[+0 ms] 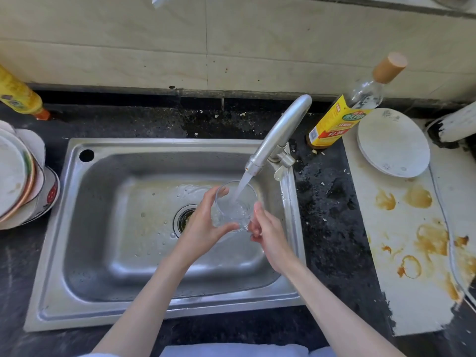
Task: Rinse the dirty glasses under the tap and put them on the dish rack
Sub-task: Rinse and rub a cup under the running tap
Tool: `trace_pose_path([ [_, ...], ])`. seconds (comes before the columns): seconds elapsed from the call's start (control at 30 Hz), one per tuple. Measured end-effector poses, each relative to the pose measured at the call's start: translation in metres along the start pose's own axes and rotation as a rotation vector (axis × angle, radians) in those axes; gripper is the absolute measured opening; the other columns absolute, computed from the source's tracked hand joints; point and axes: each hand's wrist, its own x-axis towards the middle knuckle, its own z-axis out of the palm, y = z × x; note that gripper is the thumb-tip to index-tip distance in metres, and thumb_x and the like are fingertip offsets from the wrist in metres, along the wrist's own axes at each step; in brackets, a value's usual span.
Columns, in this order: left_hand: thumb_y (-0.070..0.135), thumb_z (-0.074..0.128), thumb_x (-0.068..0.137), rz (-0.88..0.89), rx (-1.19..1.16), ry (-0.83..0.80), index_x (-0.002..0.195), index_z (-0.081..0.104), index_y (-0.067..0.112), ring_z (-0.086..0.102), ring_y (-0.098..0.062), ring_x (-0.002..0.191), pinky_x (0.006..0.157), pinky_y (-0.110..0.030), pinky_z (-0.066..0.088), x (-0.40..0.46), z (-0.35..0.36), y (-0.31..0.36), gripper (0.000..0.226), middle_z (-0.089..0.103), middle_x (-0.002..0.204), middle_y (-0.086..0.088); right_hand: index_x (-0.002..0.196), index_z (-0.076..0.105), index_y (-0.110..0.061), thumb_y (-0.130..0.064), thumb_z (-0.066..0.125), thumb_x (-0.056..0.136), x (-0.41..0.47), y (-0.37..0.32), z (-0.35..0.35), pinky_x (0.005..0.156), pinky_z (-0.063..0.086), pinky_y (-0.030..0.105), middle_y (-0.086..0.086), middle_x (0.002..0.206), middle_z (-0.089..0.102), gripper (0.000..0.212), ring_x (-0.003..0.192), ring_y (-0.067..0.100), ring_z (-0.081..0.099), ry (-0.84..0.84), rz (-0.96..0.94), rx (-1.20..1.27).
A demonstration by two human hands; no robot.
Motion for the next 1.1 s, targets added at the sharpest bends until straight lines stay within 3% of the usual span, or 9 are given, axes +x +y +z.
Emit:
trace_pose_path([
  [0.07, 0.021, 0.078, 0.072, 0.007, 0.042, -0.029, 0.134, 0.033, 0.027, 0.042, -0.005, 0.124, 0.105, -0.028, 0.034, -0.002, -0.007, -0.005, 0.077, 0.044, 0.131, 0.017, 0.058, 0.035, -0.021, -0.038, 0.04, 0.097, 0.003, -0.002, -0.004, 0.061, 0.025, 0.027, -0.009, 0.056, 0.031, 0.043, 0.057, 0.009, 0.03, 0.024, -0.063, -0.088],
  [0.17, 0.021, 0.075, 0.076, -0.02, 0.093, -0.028, 0.139, 0.031, 0.024, 0.044, -0.013, 0.125, 0.106, -0.036, 0.036, -0.008, -0.013, -0.008, 0.077, 0.038, 0.136, 0.017, 0.06, 0.034, -0.017, -0.027, 0.04, 0.099, 0.009, -0.004, -0.008, 0.06, 0.024, 0.027, -0.005, 0.058, 0.03, 0.042, 0.056, 0.006, 0.029, 0.051, -0.134, -0.188],
  [0.33, 0.016, 0.077, 0.074, 0.106, 0.225, 0.133, 0.129, 0.046, 0.013, 0.045, -0.013, 0.115, 0.1, -0.03, 0.038, -0.014, -0.018, -0.006, 0.063, 0.048, 0.124, 0.001, 0.061, 0.036, -0.016, -0.015, 0.04, 0.1, 0.015, -0.004, -0.011, 0.063, 0.025, 0.03, -0.001, 0.06, 0.032, 0.039, 0.06, 0.01, 0.03, 0.07, -0.139, -0.208],
  [0.5, 0.017, 0.074, 0.072, 0.223, 0.363, 0.235, 0.11, 0.058, 0.011, 0.043, -0.017, 0.102, 0.096, -0.007, 0.024, -0.014, -0.021, 0.0, 0.042, 0.055, 0.106, -0.007, 0.062, 0.037, -0.015, -0.018, 0.04, 0.1, 0.019, -0.005, -0.012, 0.063, 0.026, 0.031, -0.001, 0.061, 0.033, 0.039, 0.061, 0.012, 0.031, 0.059, -0.134, -0.252],
  [0.63, 0.026, 0.063, 0.079, 0.363, 0.523, 0.219, 0.097, 0.066, 0.01, 0.046, -0.021, 0.098, 0.09, -0.023, 0.034, -0.012, -0.023, 0.003, 0.024, 0.061, 0.1, -0.006, 0.061, 0.038, -0.017, -0.019, 0.041, 0.1, 0.018, -0.007, -0.01, 0.062, 0.026, 0.03, -0.004, 0.06, 0.034, 0.039, 0.059, 0.01, 0.031, 0.039, -0.148, -0.289],
  [0.77, 0.027, 0.059, 0.078, 0.512, 0.676, 0.069, 0.087, 0.069, 0.012, 0.053, -0.018, 0.088, 0.091, -0.033, 0.036, -0.009, -0.012, 0.008, 0.021, 0.066, 0.085, 0.0, 0.06, 0.038, -0.019, -0.019, 0.042, 0.1, 0.018, -0.01, -0.008, 0.062, 0.027, 0.03, -0.007, 0.058, 0.034, 0.04, 0.06, 0.011, 0.031, 0.012, -0.178, -0.311],
  [0.87, 0.021, 0.076, 0.069, 0.412, 0.857, -0.174, 0.087, 0.068, 0.008, 0.064, -0.022, 0.082, 0.093, -0.031, 0.033, 0.002, -0.007, 0.019, 0.024, 0.068, 0.08, -0.003, 0.059, 0.035, -0.019, -0.019, 0.04, 0.1, 0.019, -0.012, -0.004, 0.062, 0.026, 0.03, -0.004, 0.059, 0.032, 0.042, 0.061, 0.013, 0.03, -0.03, -0.19, -0.325],
  [0.97, 0.026, 0.05, 0.092, 0.167, 1.041, -0.386, 0.103, 0.057, 0.007, 0.059, -0.03, 0.1, 0.08, -0.033, 0.038, 0.018, -0.009, 0.041, 0.023, 0.065, 0.101, -0.011, 0.058, 0.035, -0.019, -0.018, 0.038, 0.101, 0.021, -0.014, -0.001, 0.064, 0.028, 0.03, -0.005, 0.059, 0.034, 0.043, 0.061, 0.012, 0.031, -0.073, -0.197, -0.341],
  [1.1, 0.032, 0.034, 0.098, 0.149, 1.109, -0.422, 0.116, 0.056, 0.021, 0.058, -0.033, 0.096, 0.066, -0.03, 0.032, 0.024, -0.014, 0.045, 0.031, 0.065, 0.101, -0.01, 0.061, 0.045, -0.016, -0.017, 0.037, 0.101, 0.021, -0.023, -0.004, 0.061, 0.033, 0.02, -0.004, 0.061, 0.045, 0.041, 0.055, 0.0, 0.04, -0.069, -0.168, -0.239],
])
